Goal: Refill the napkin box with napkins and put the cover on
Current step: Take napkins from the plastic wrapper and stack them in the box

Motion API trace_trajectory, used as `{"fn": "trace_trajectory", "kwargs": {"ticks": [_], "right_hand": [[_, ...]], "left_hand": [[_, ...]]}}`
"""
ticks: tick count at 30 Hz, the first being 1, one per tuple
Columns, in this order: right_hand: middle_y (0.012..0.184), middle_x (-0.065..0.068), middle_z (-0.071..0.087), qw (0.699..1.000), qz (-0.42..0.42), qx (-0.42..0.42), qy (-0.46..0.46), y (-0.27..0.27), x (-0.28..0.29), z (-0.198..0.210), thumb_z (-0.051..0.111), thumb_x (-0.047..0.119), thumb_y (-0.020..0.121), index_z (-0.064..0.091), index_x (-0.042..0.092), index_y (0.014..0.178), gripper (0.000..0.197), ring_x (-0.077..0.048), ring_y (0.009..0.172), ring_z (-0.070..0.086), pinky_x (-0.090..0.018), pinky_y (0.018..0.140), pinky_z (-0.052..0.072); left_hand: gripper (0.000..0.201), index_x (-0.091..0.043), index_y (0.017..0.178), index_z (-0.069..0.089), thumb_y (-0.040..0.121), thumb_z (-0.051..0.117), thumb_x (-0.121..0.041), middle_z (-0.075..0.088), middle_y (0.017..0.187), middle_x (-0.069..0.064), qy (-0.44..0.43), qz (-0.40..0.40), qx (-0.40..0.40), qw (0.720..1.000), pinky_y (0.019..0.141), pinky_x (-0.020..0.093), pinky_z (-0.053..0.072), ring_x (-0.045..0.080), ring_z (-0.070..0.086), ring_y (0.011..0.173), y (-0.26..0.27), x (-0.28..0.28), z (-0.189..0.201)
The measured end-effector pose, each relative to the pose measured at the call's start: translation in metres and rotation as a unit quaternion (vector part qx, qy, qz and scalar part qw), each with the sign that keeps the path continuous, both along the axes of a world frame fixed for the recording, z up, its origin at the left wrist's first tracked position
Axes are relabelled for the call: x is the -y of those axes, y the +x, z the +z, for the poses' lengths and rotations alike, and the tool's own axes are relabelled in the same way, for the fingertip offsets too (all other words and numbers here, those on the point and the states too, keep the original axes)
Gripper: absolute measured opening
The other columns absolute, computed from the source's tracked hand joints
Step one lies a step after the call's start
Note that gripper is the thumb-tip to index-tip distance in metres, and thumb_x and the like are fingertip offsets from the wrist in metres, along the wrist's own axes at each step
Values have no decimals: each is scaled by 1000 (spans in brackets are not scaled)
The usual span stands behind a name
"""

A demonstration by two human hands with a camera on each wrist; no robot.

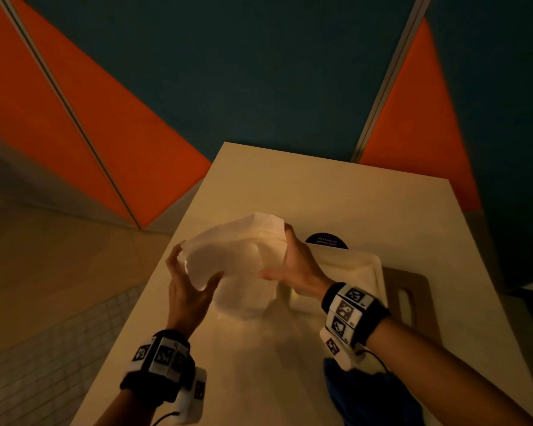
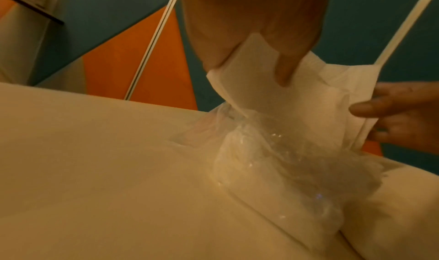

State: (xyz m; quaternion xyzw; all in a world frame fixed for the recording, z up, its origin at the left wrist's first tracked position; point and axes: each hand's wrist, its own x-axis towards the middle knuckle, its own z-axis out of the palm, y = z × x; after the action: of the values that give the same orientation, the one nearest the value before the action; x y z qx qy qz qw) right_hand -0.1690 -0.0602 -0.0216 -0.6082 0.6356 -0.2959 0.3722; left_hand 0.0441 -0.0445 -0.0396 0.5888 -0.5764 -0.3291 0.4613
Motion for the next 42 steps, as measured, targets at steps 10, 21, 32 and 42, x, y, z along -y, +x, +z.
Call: {"fn": "trace_trajectory", "kwargs": {"ticks": [10,21,32,42], "right_hand": [[134,1,53,988,38,7,-152,-6,2,23,49,23,97,38,26,140,44,-3,114,50,-6,86,43],[102,-5,70,995,20,-30,-93,-12,12,15,58,19,89,68,10,95,15,-16,94,64,-25,81,52],[80,3,63,997,18,-66,-24,-15,18,28,53,27,94,68,11,95,22,-7,67,57,-21,62,41],[77,-9,57,982,26,-175,69,-9,28,52,51,26,93,61,9,72,29,-21,76,52,-16,49,32]], "left_hand": [[105,-25,135,8,63,82,-10,48,125,32,-107,-44,94,989,82,38,46,33,54,104,6,6,-11],[69,-21,126,46,67,81,-19,52,120,7,-91,-86,149,981,87,29,41,9,44,103,18,13,-10],[54,-19,118,50,71,77,-24,57,122,5,-63,-68,138,986,84,38,50,17,53,100,25,24,2],[15,-5,85,67,73,72,1,64,102,12,-60,-82,145,984,70,22,40,22,56,89,32,27,13]]}}
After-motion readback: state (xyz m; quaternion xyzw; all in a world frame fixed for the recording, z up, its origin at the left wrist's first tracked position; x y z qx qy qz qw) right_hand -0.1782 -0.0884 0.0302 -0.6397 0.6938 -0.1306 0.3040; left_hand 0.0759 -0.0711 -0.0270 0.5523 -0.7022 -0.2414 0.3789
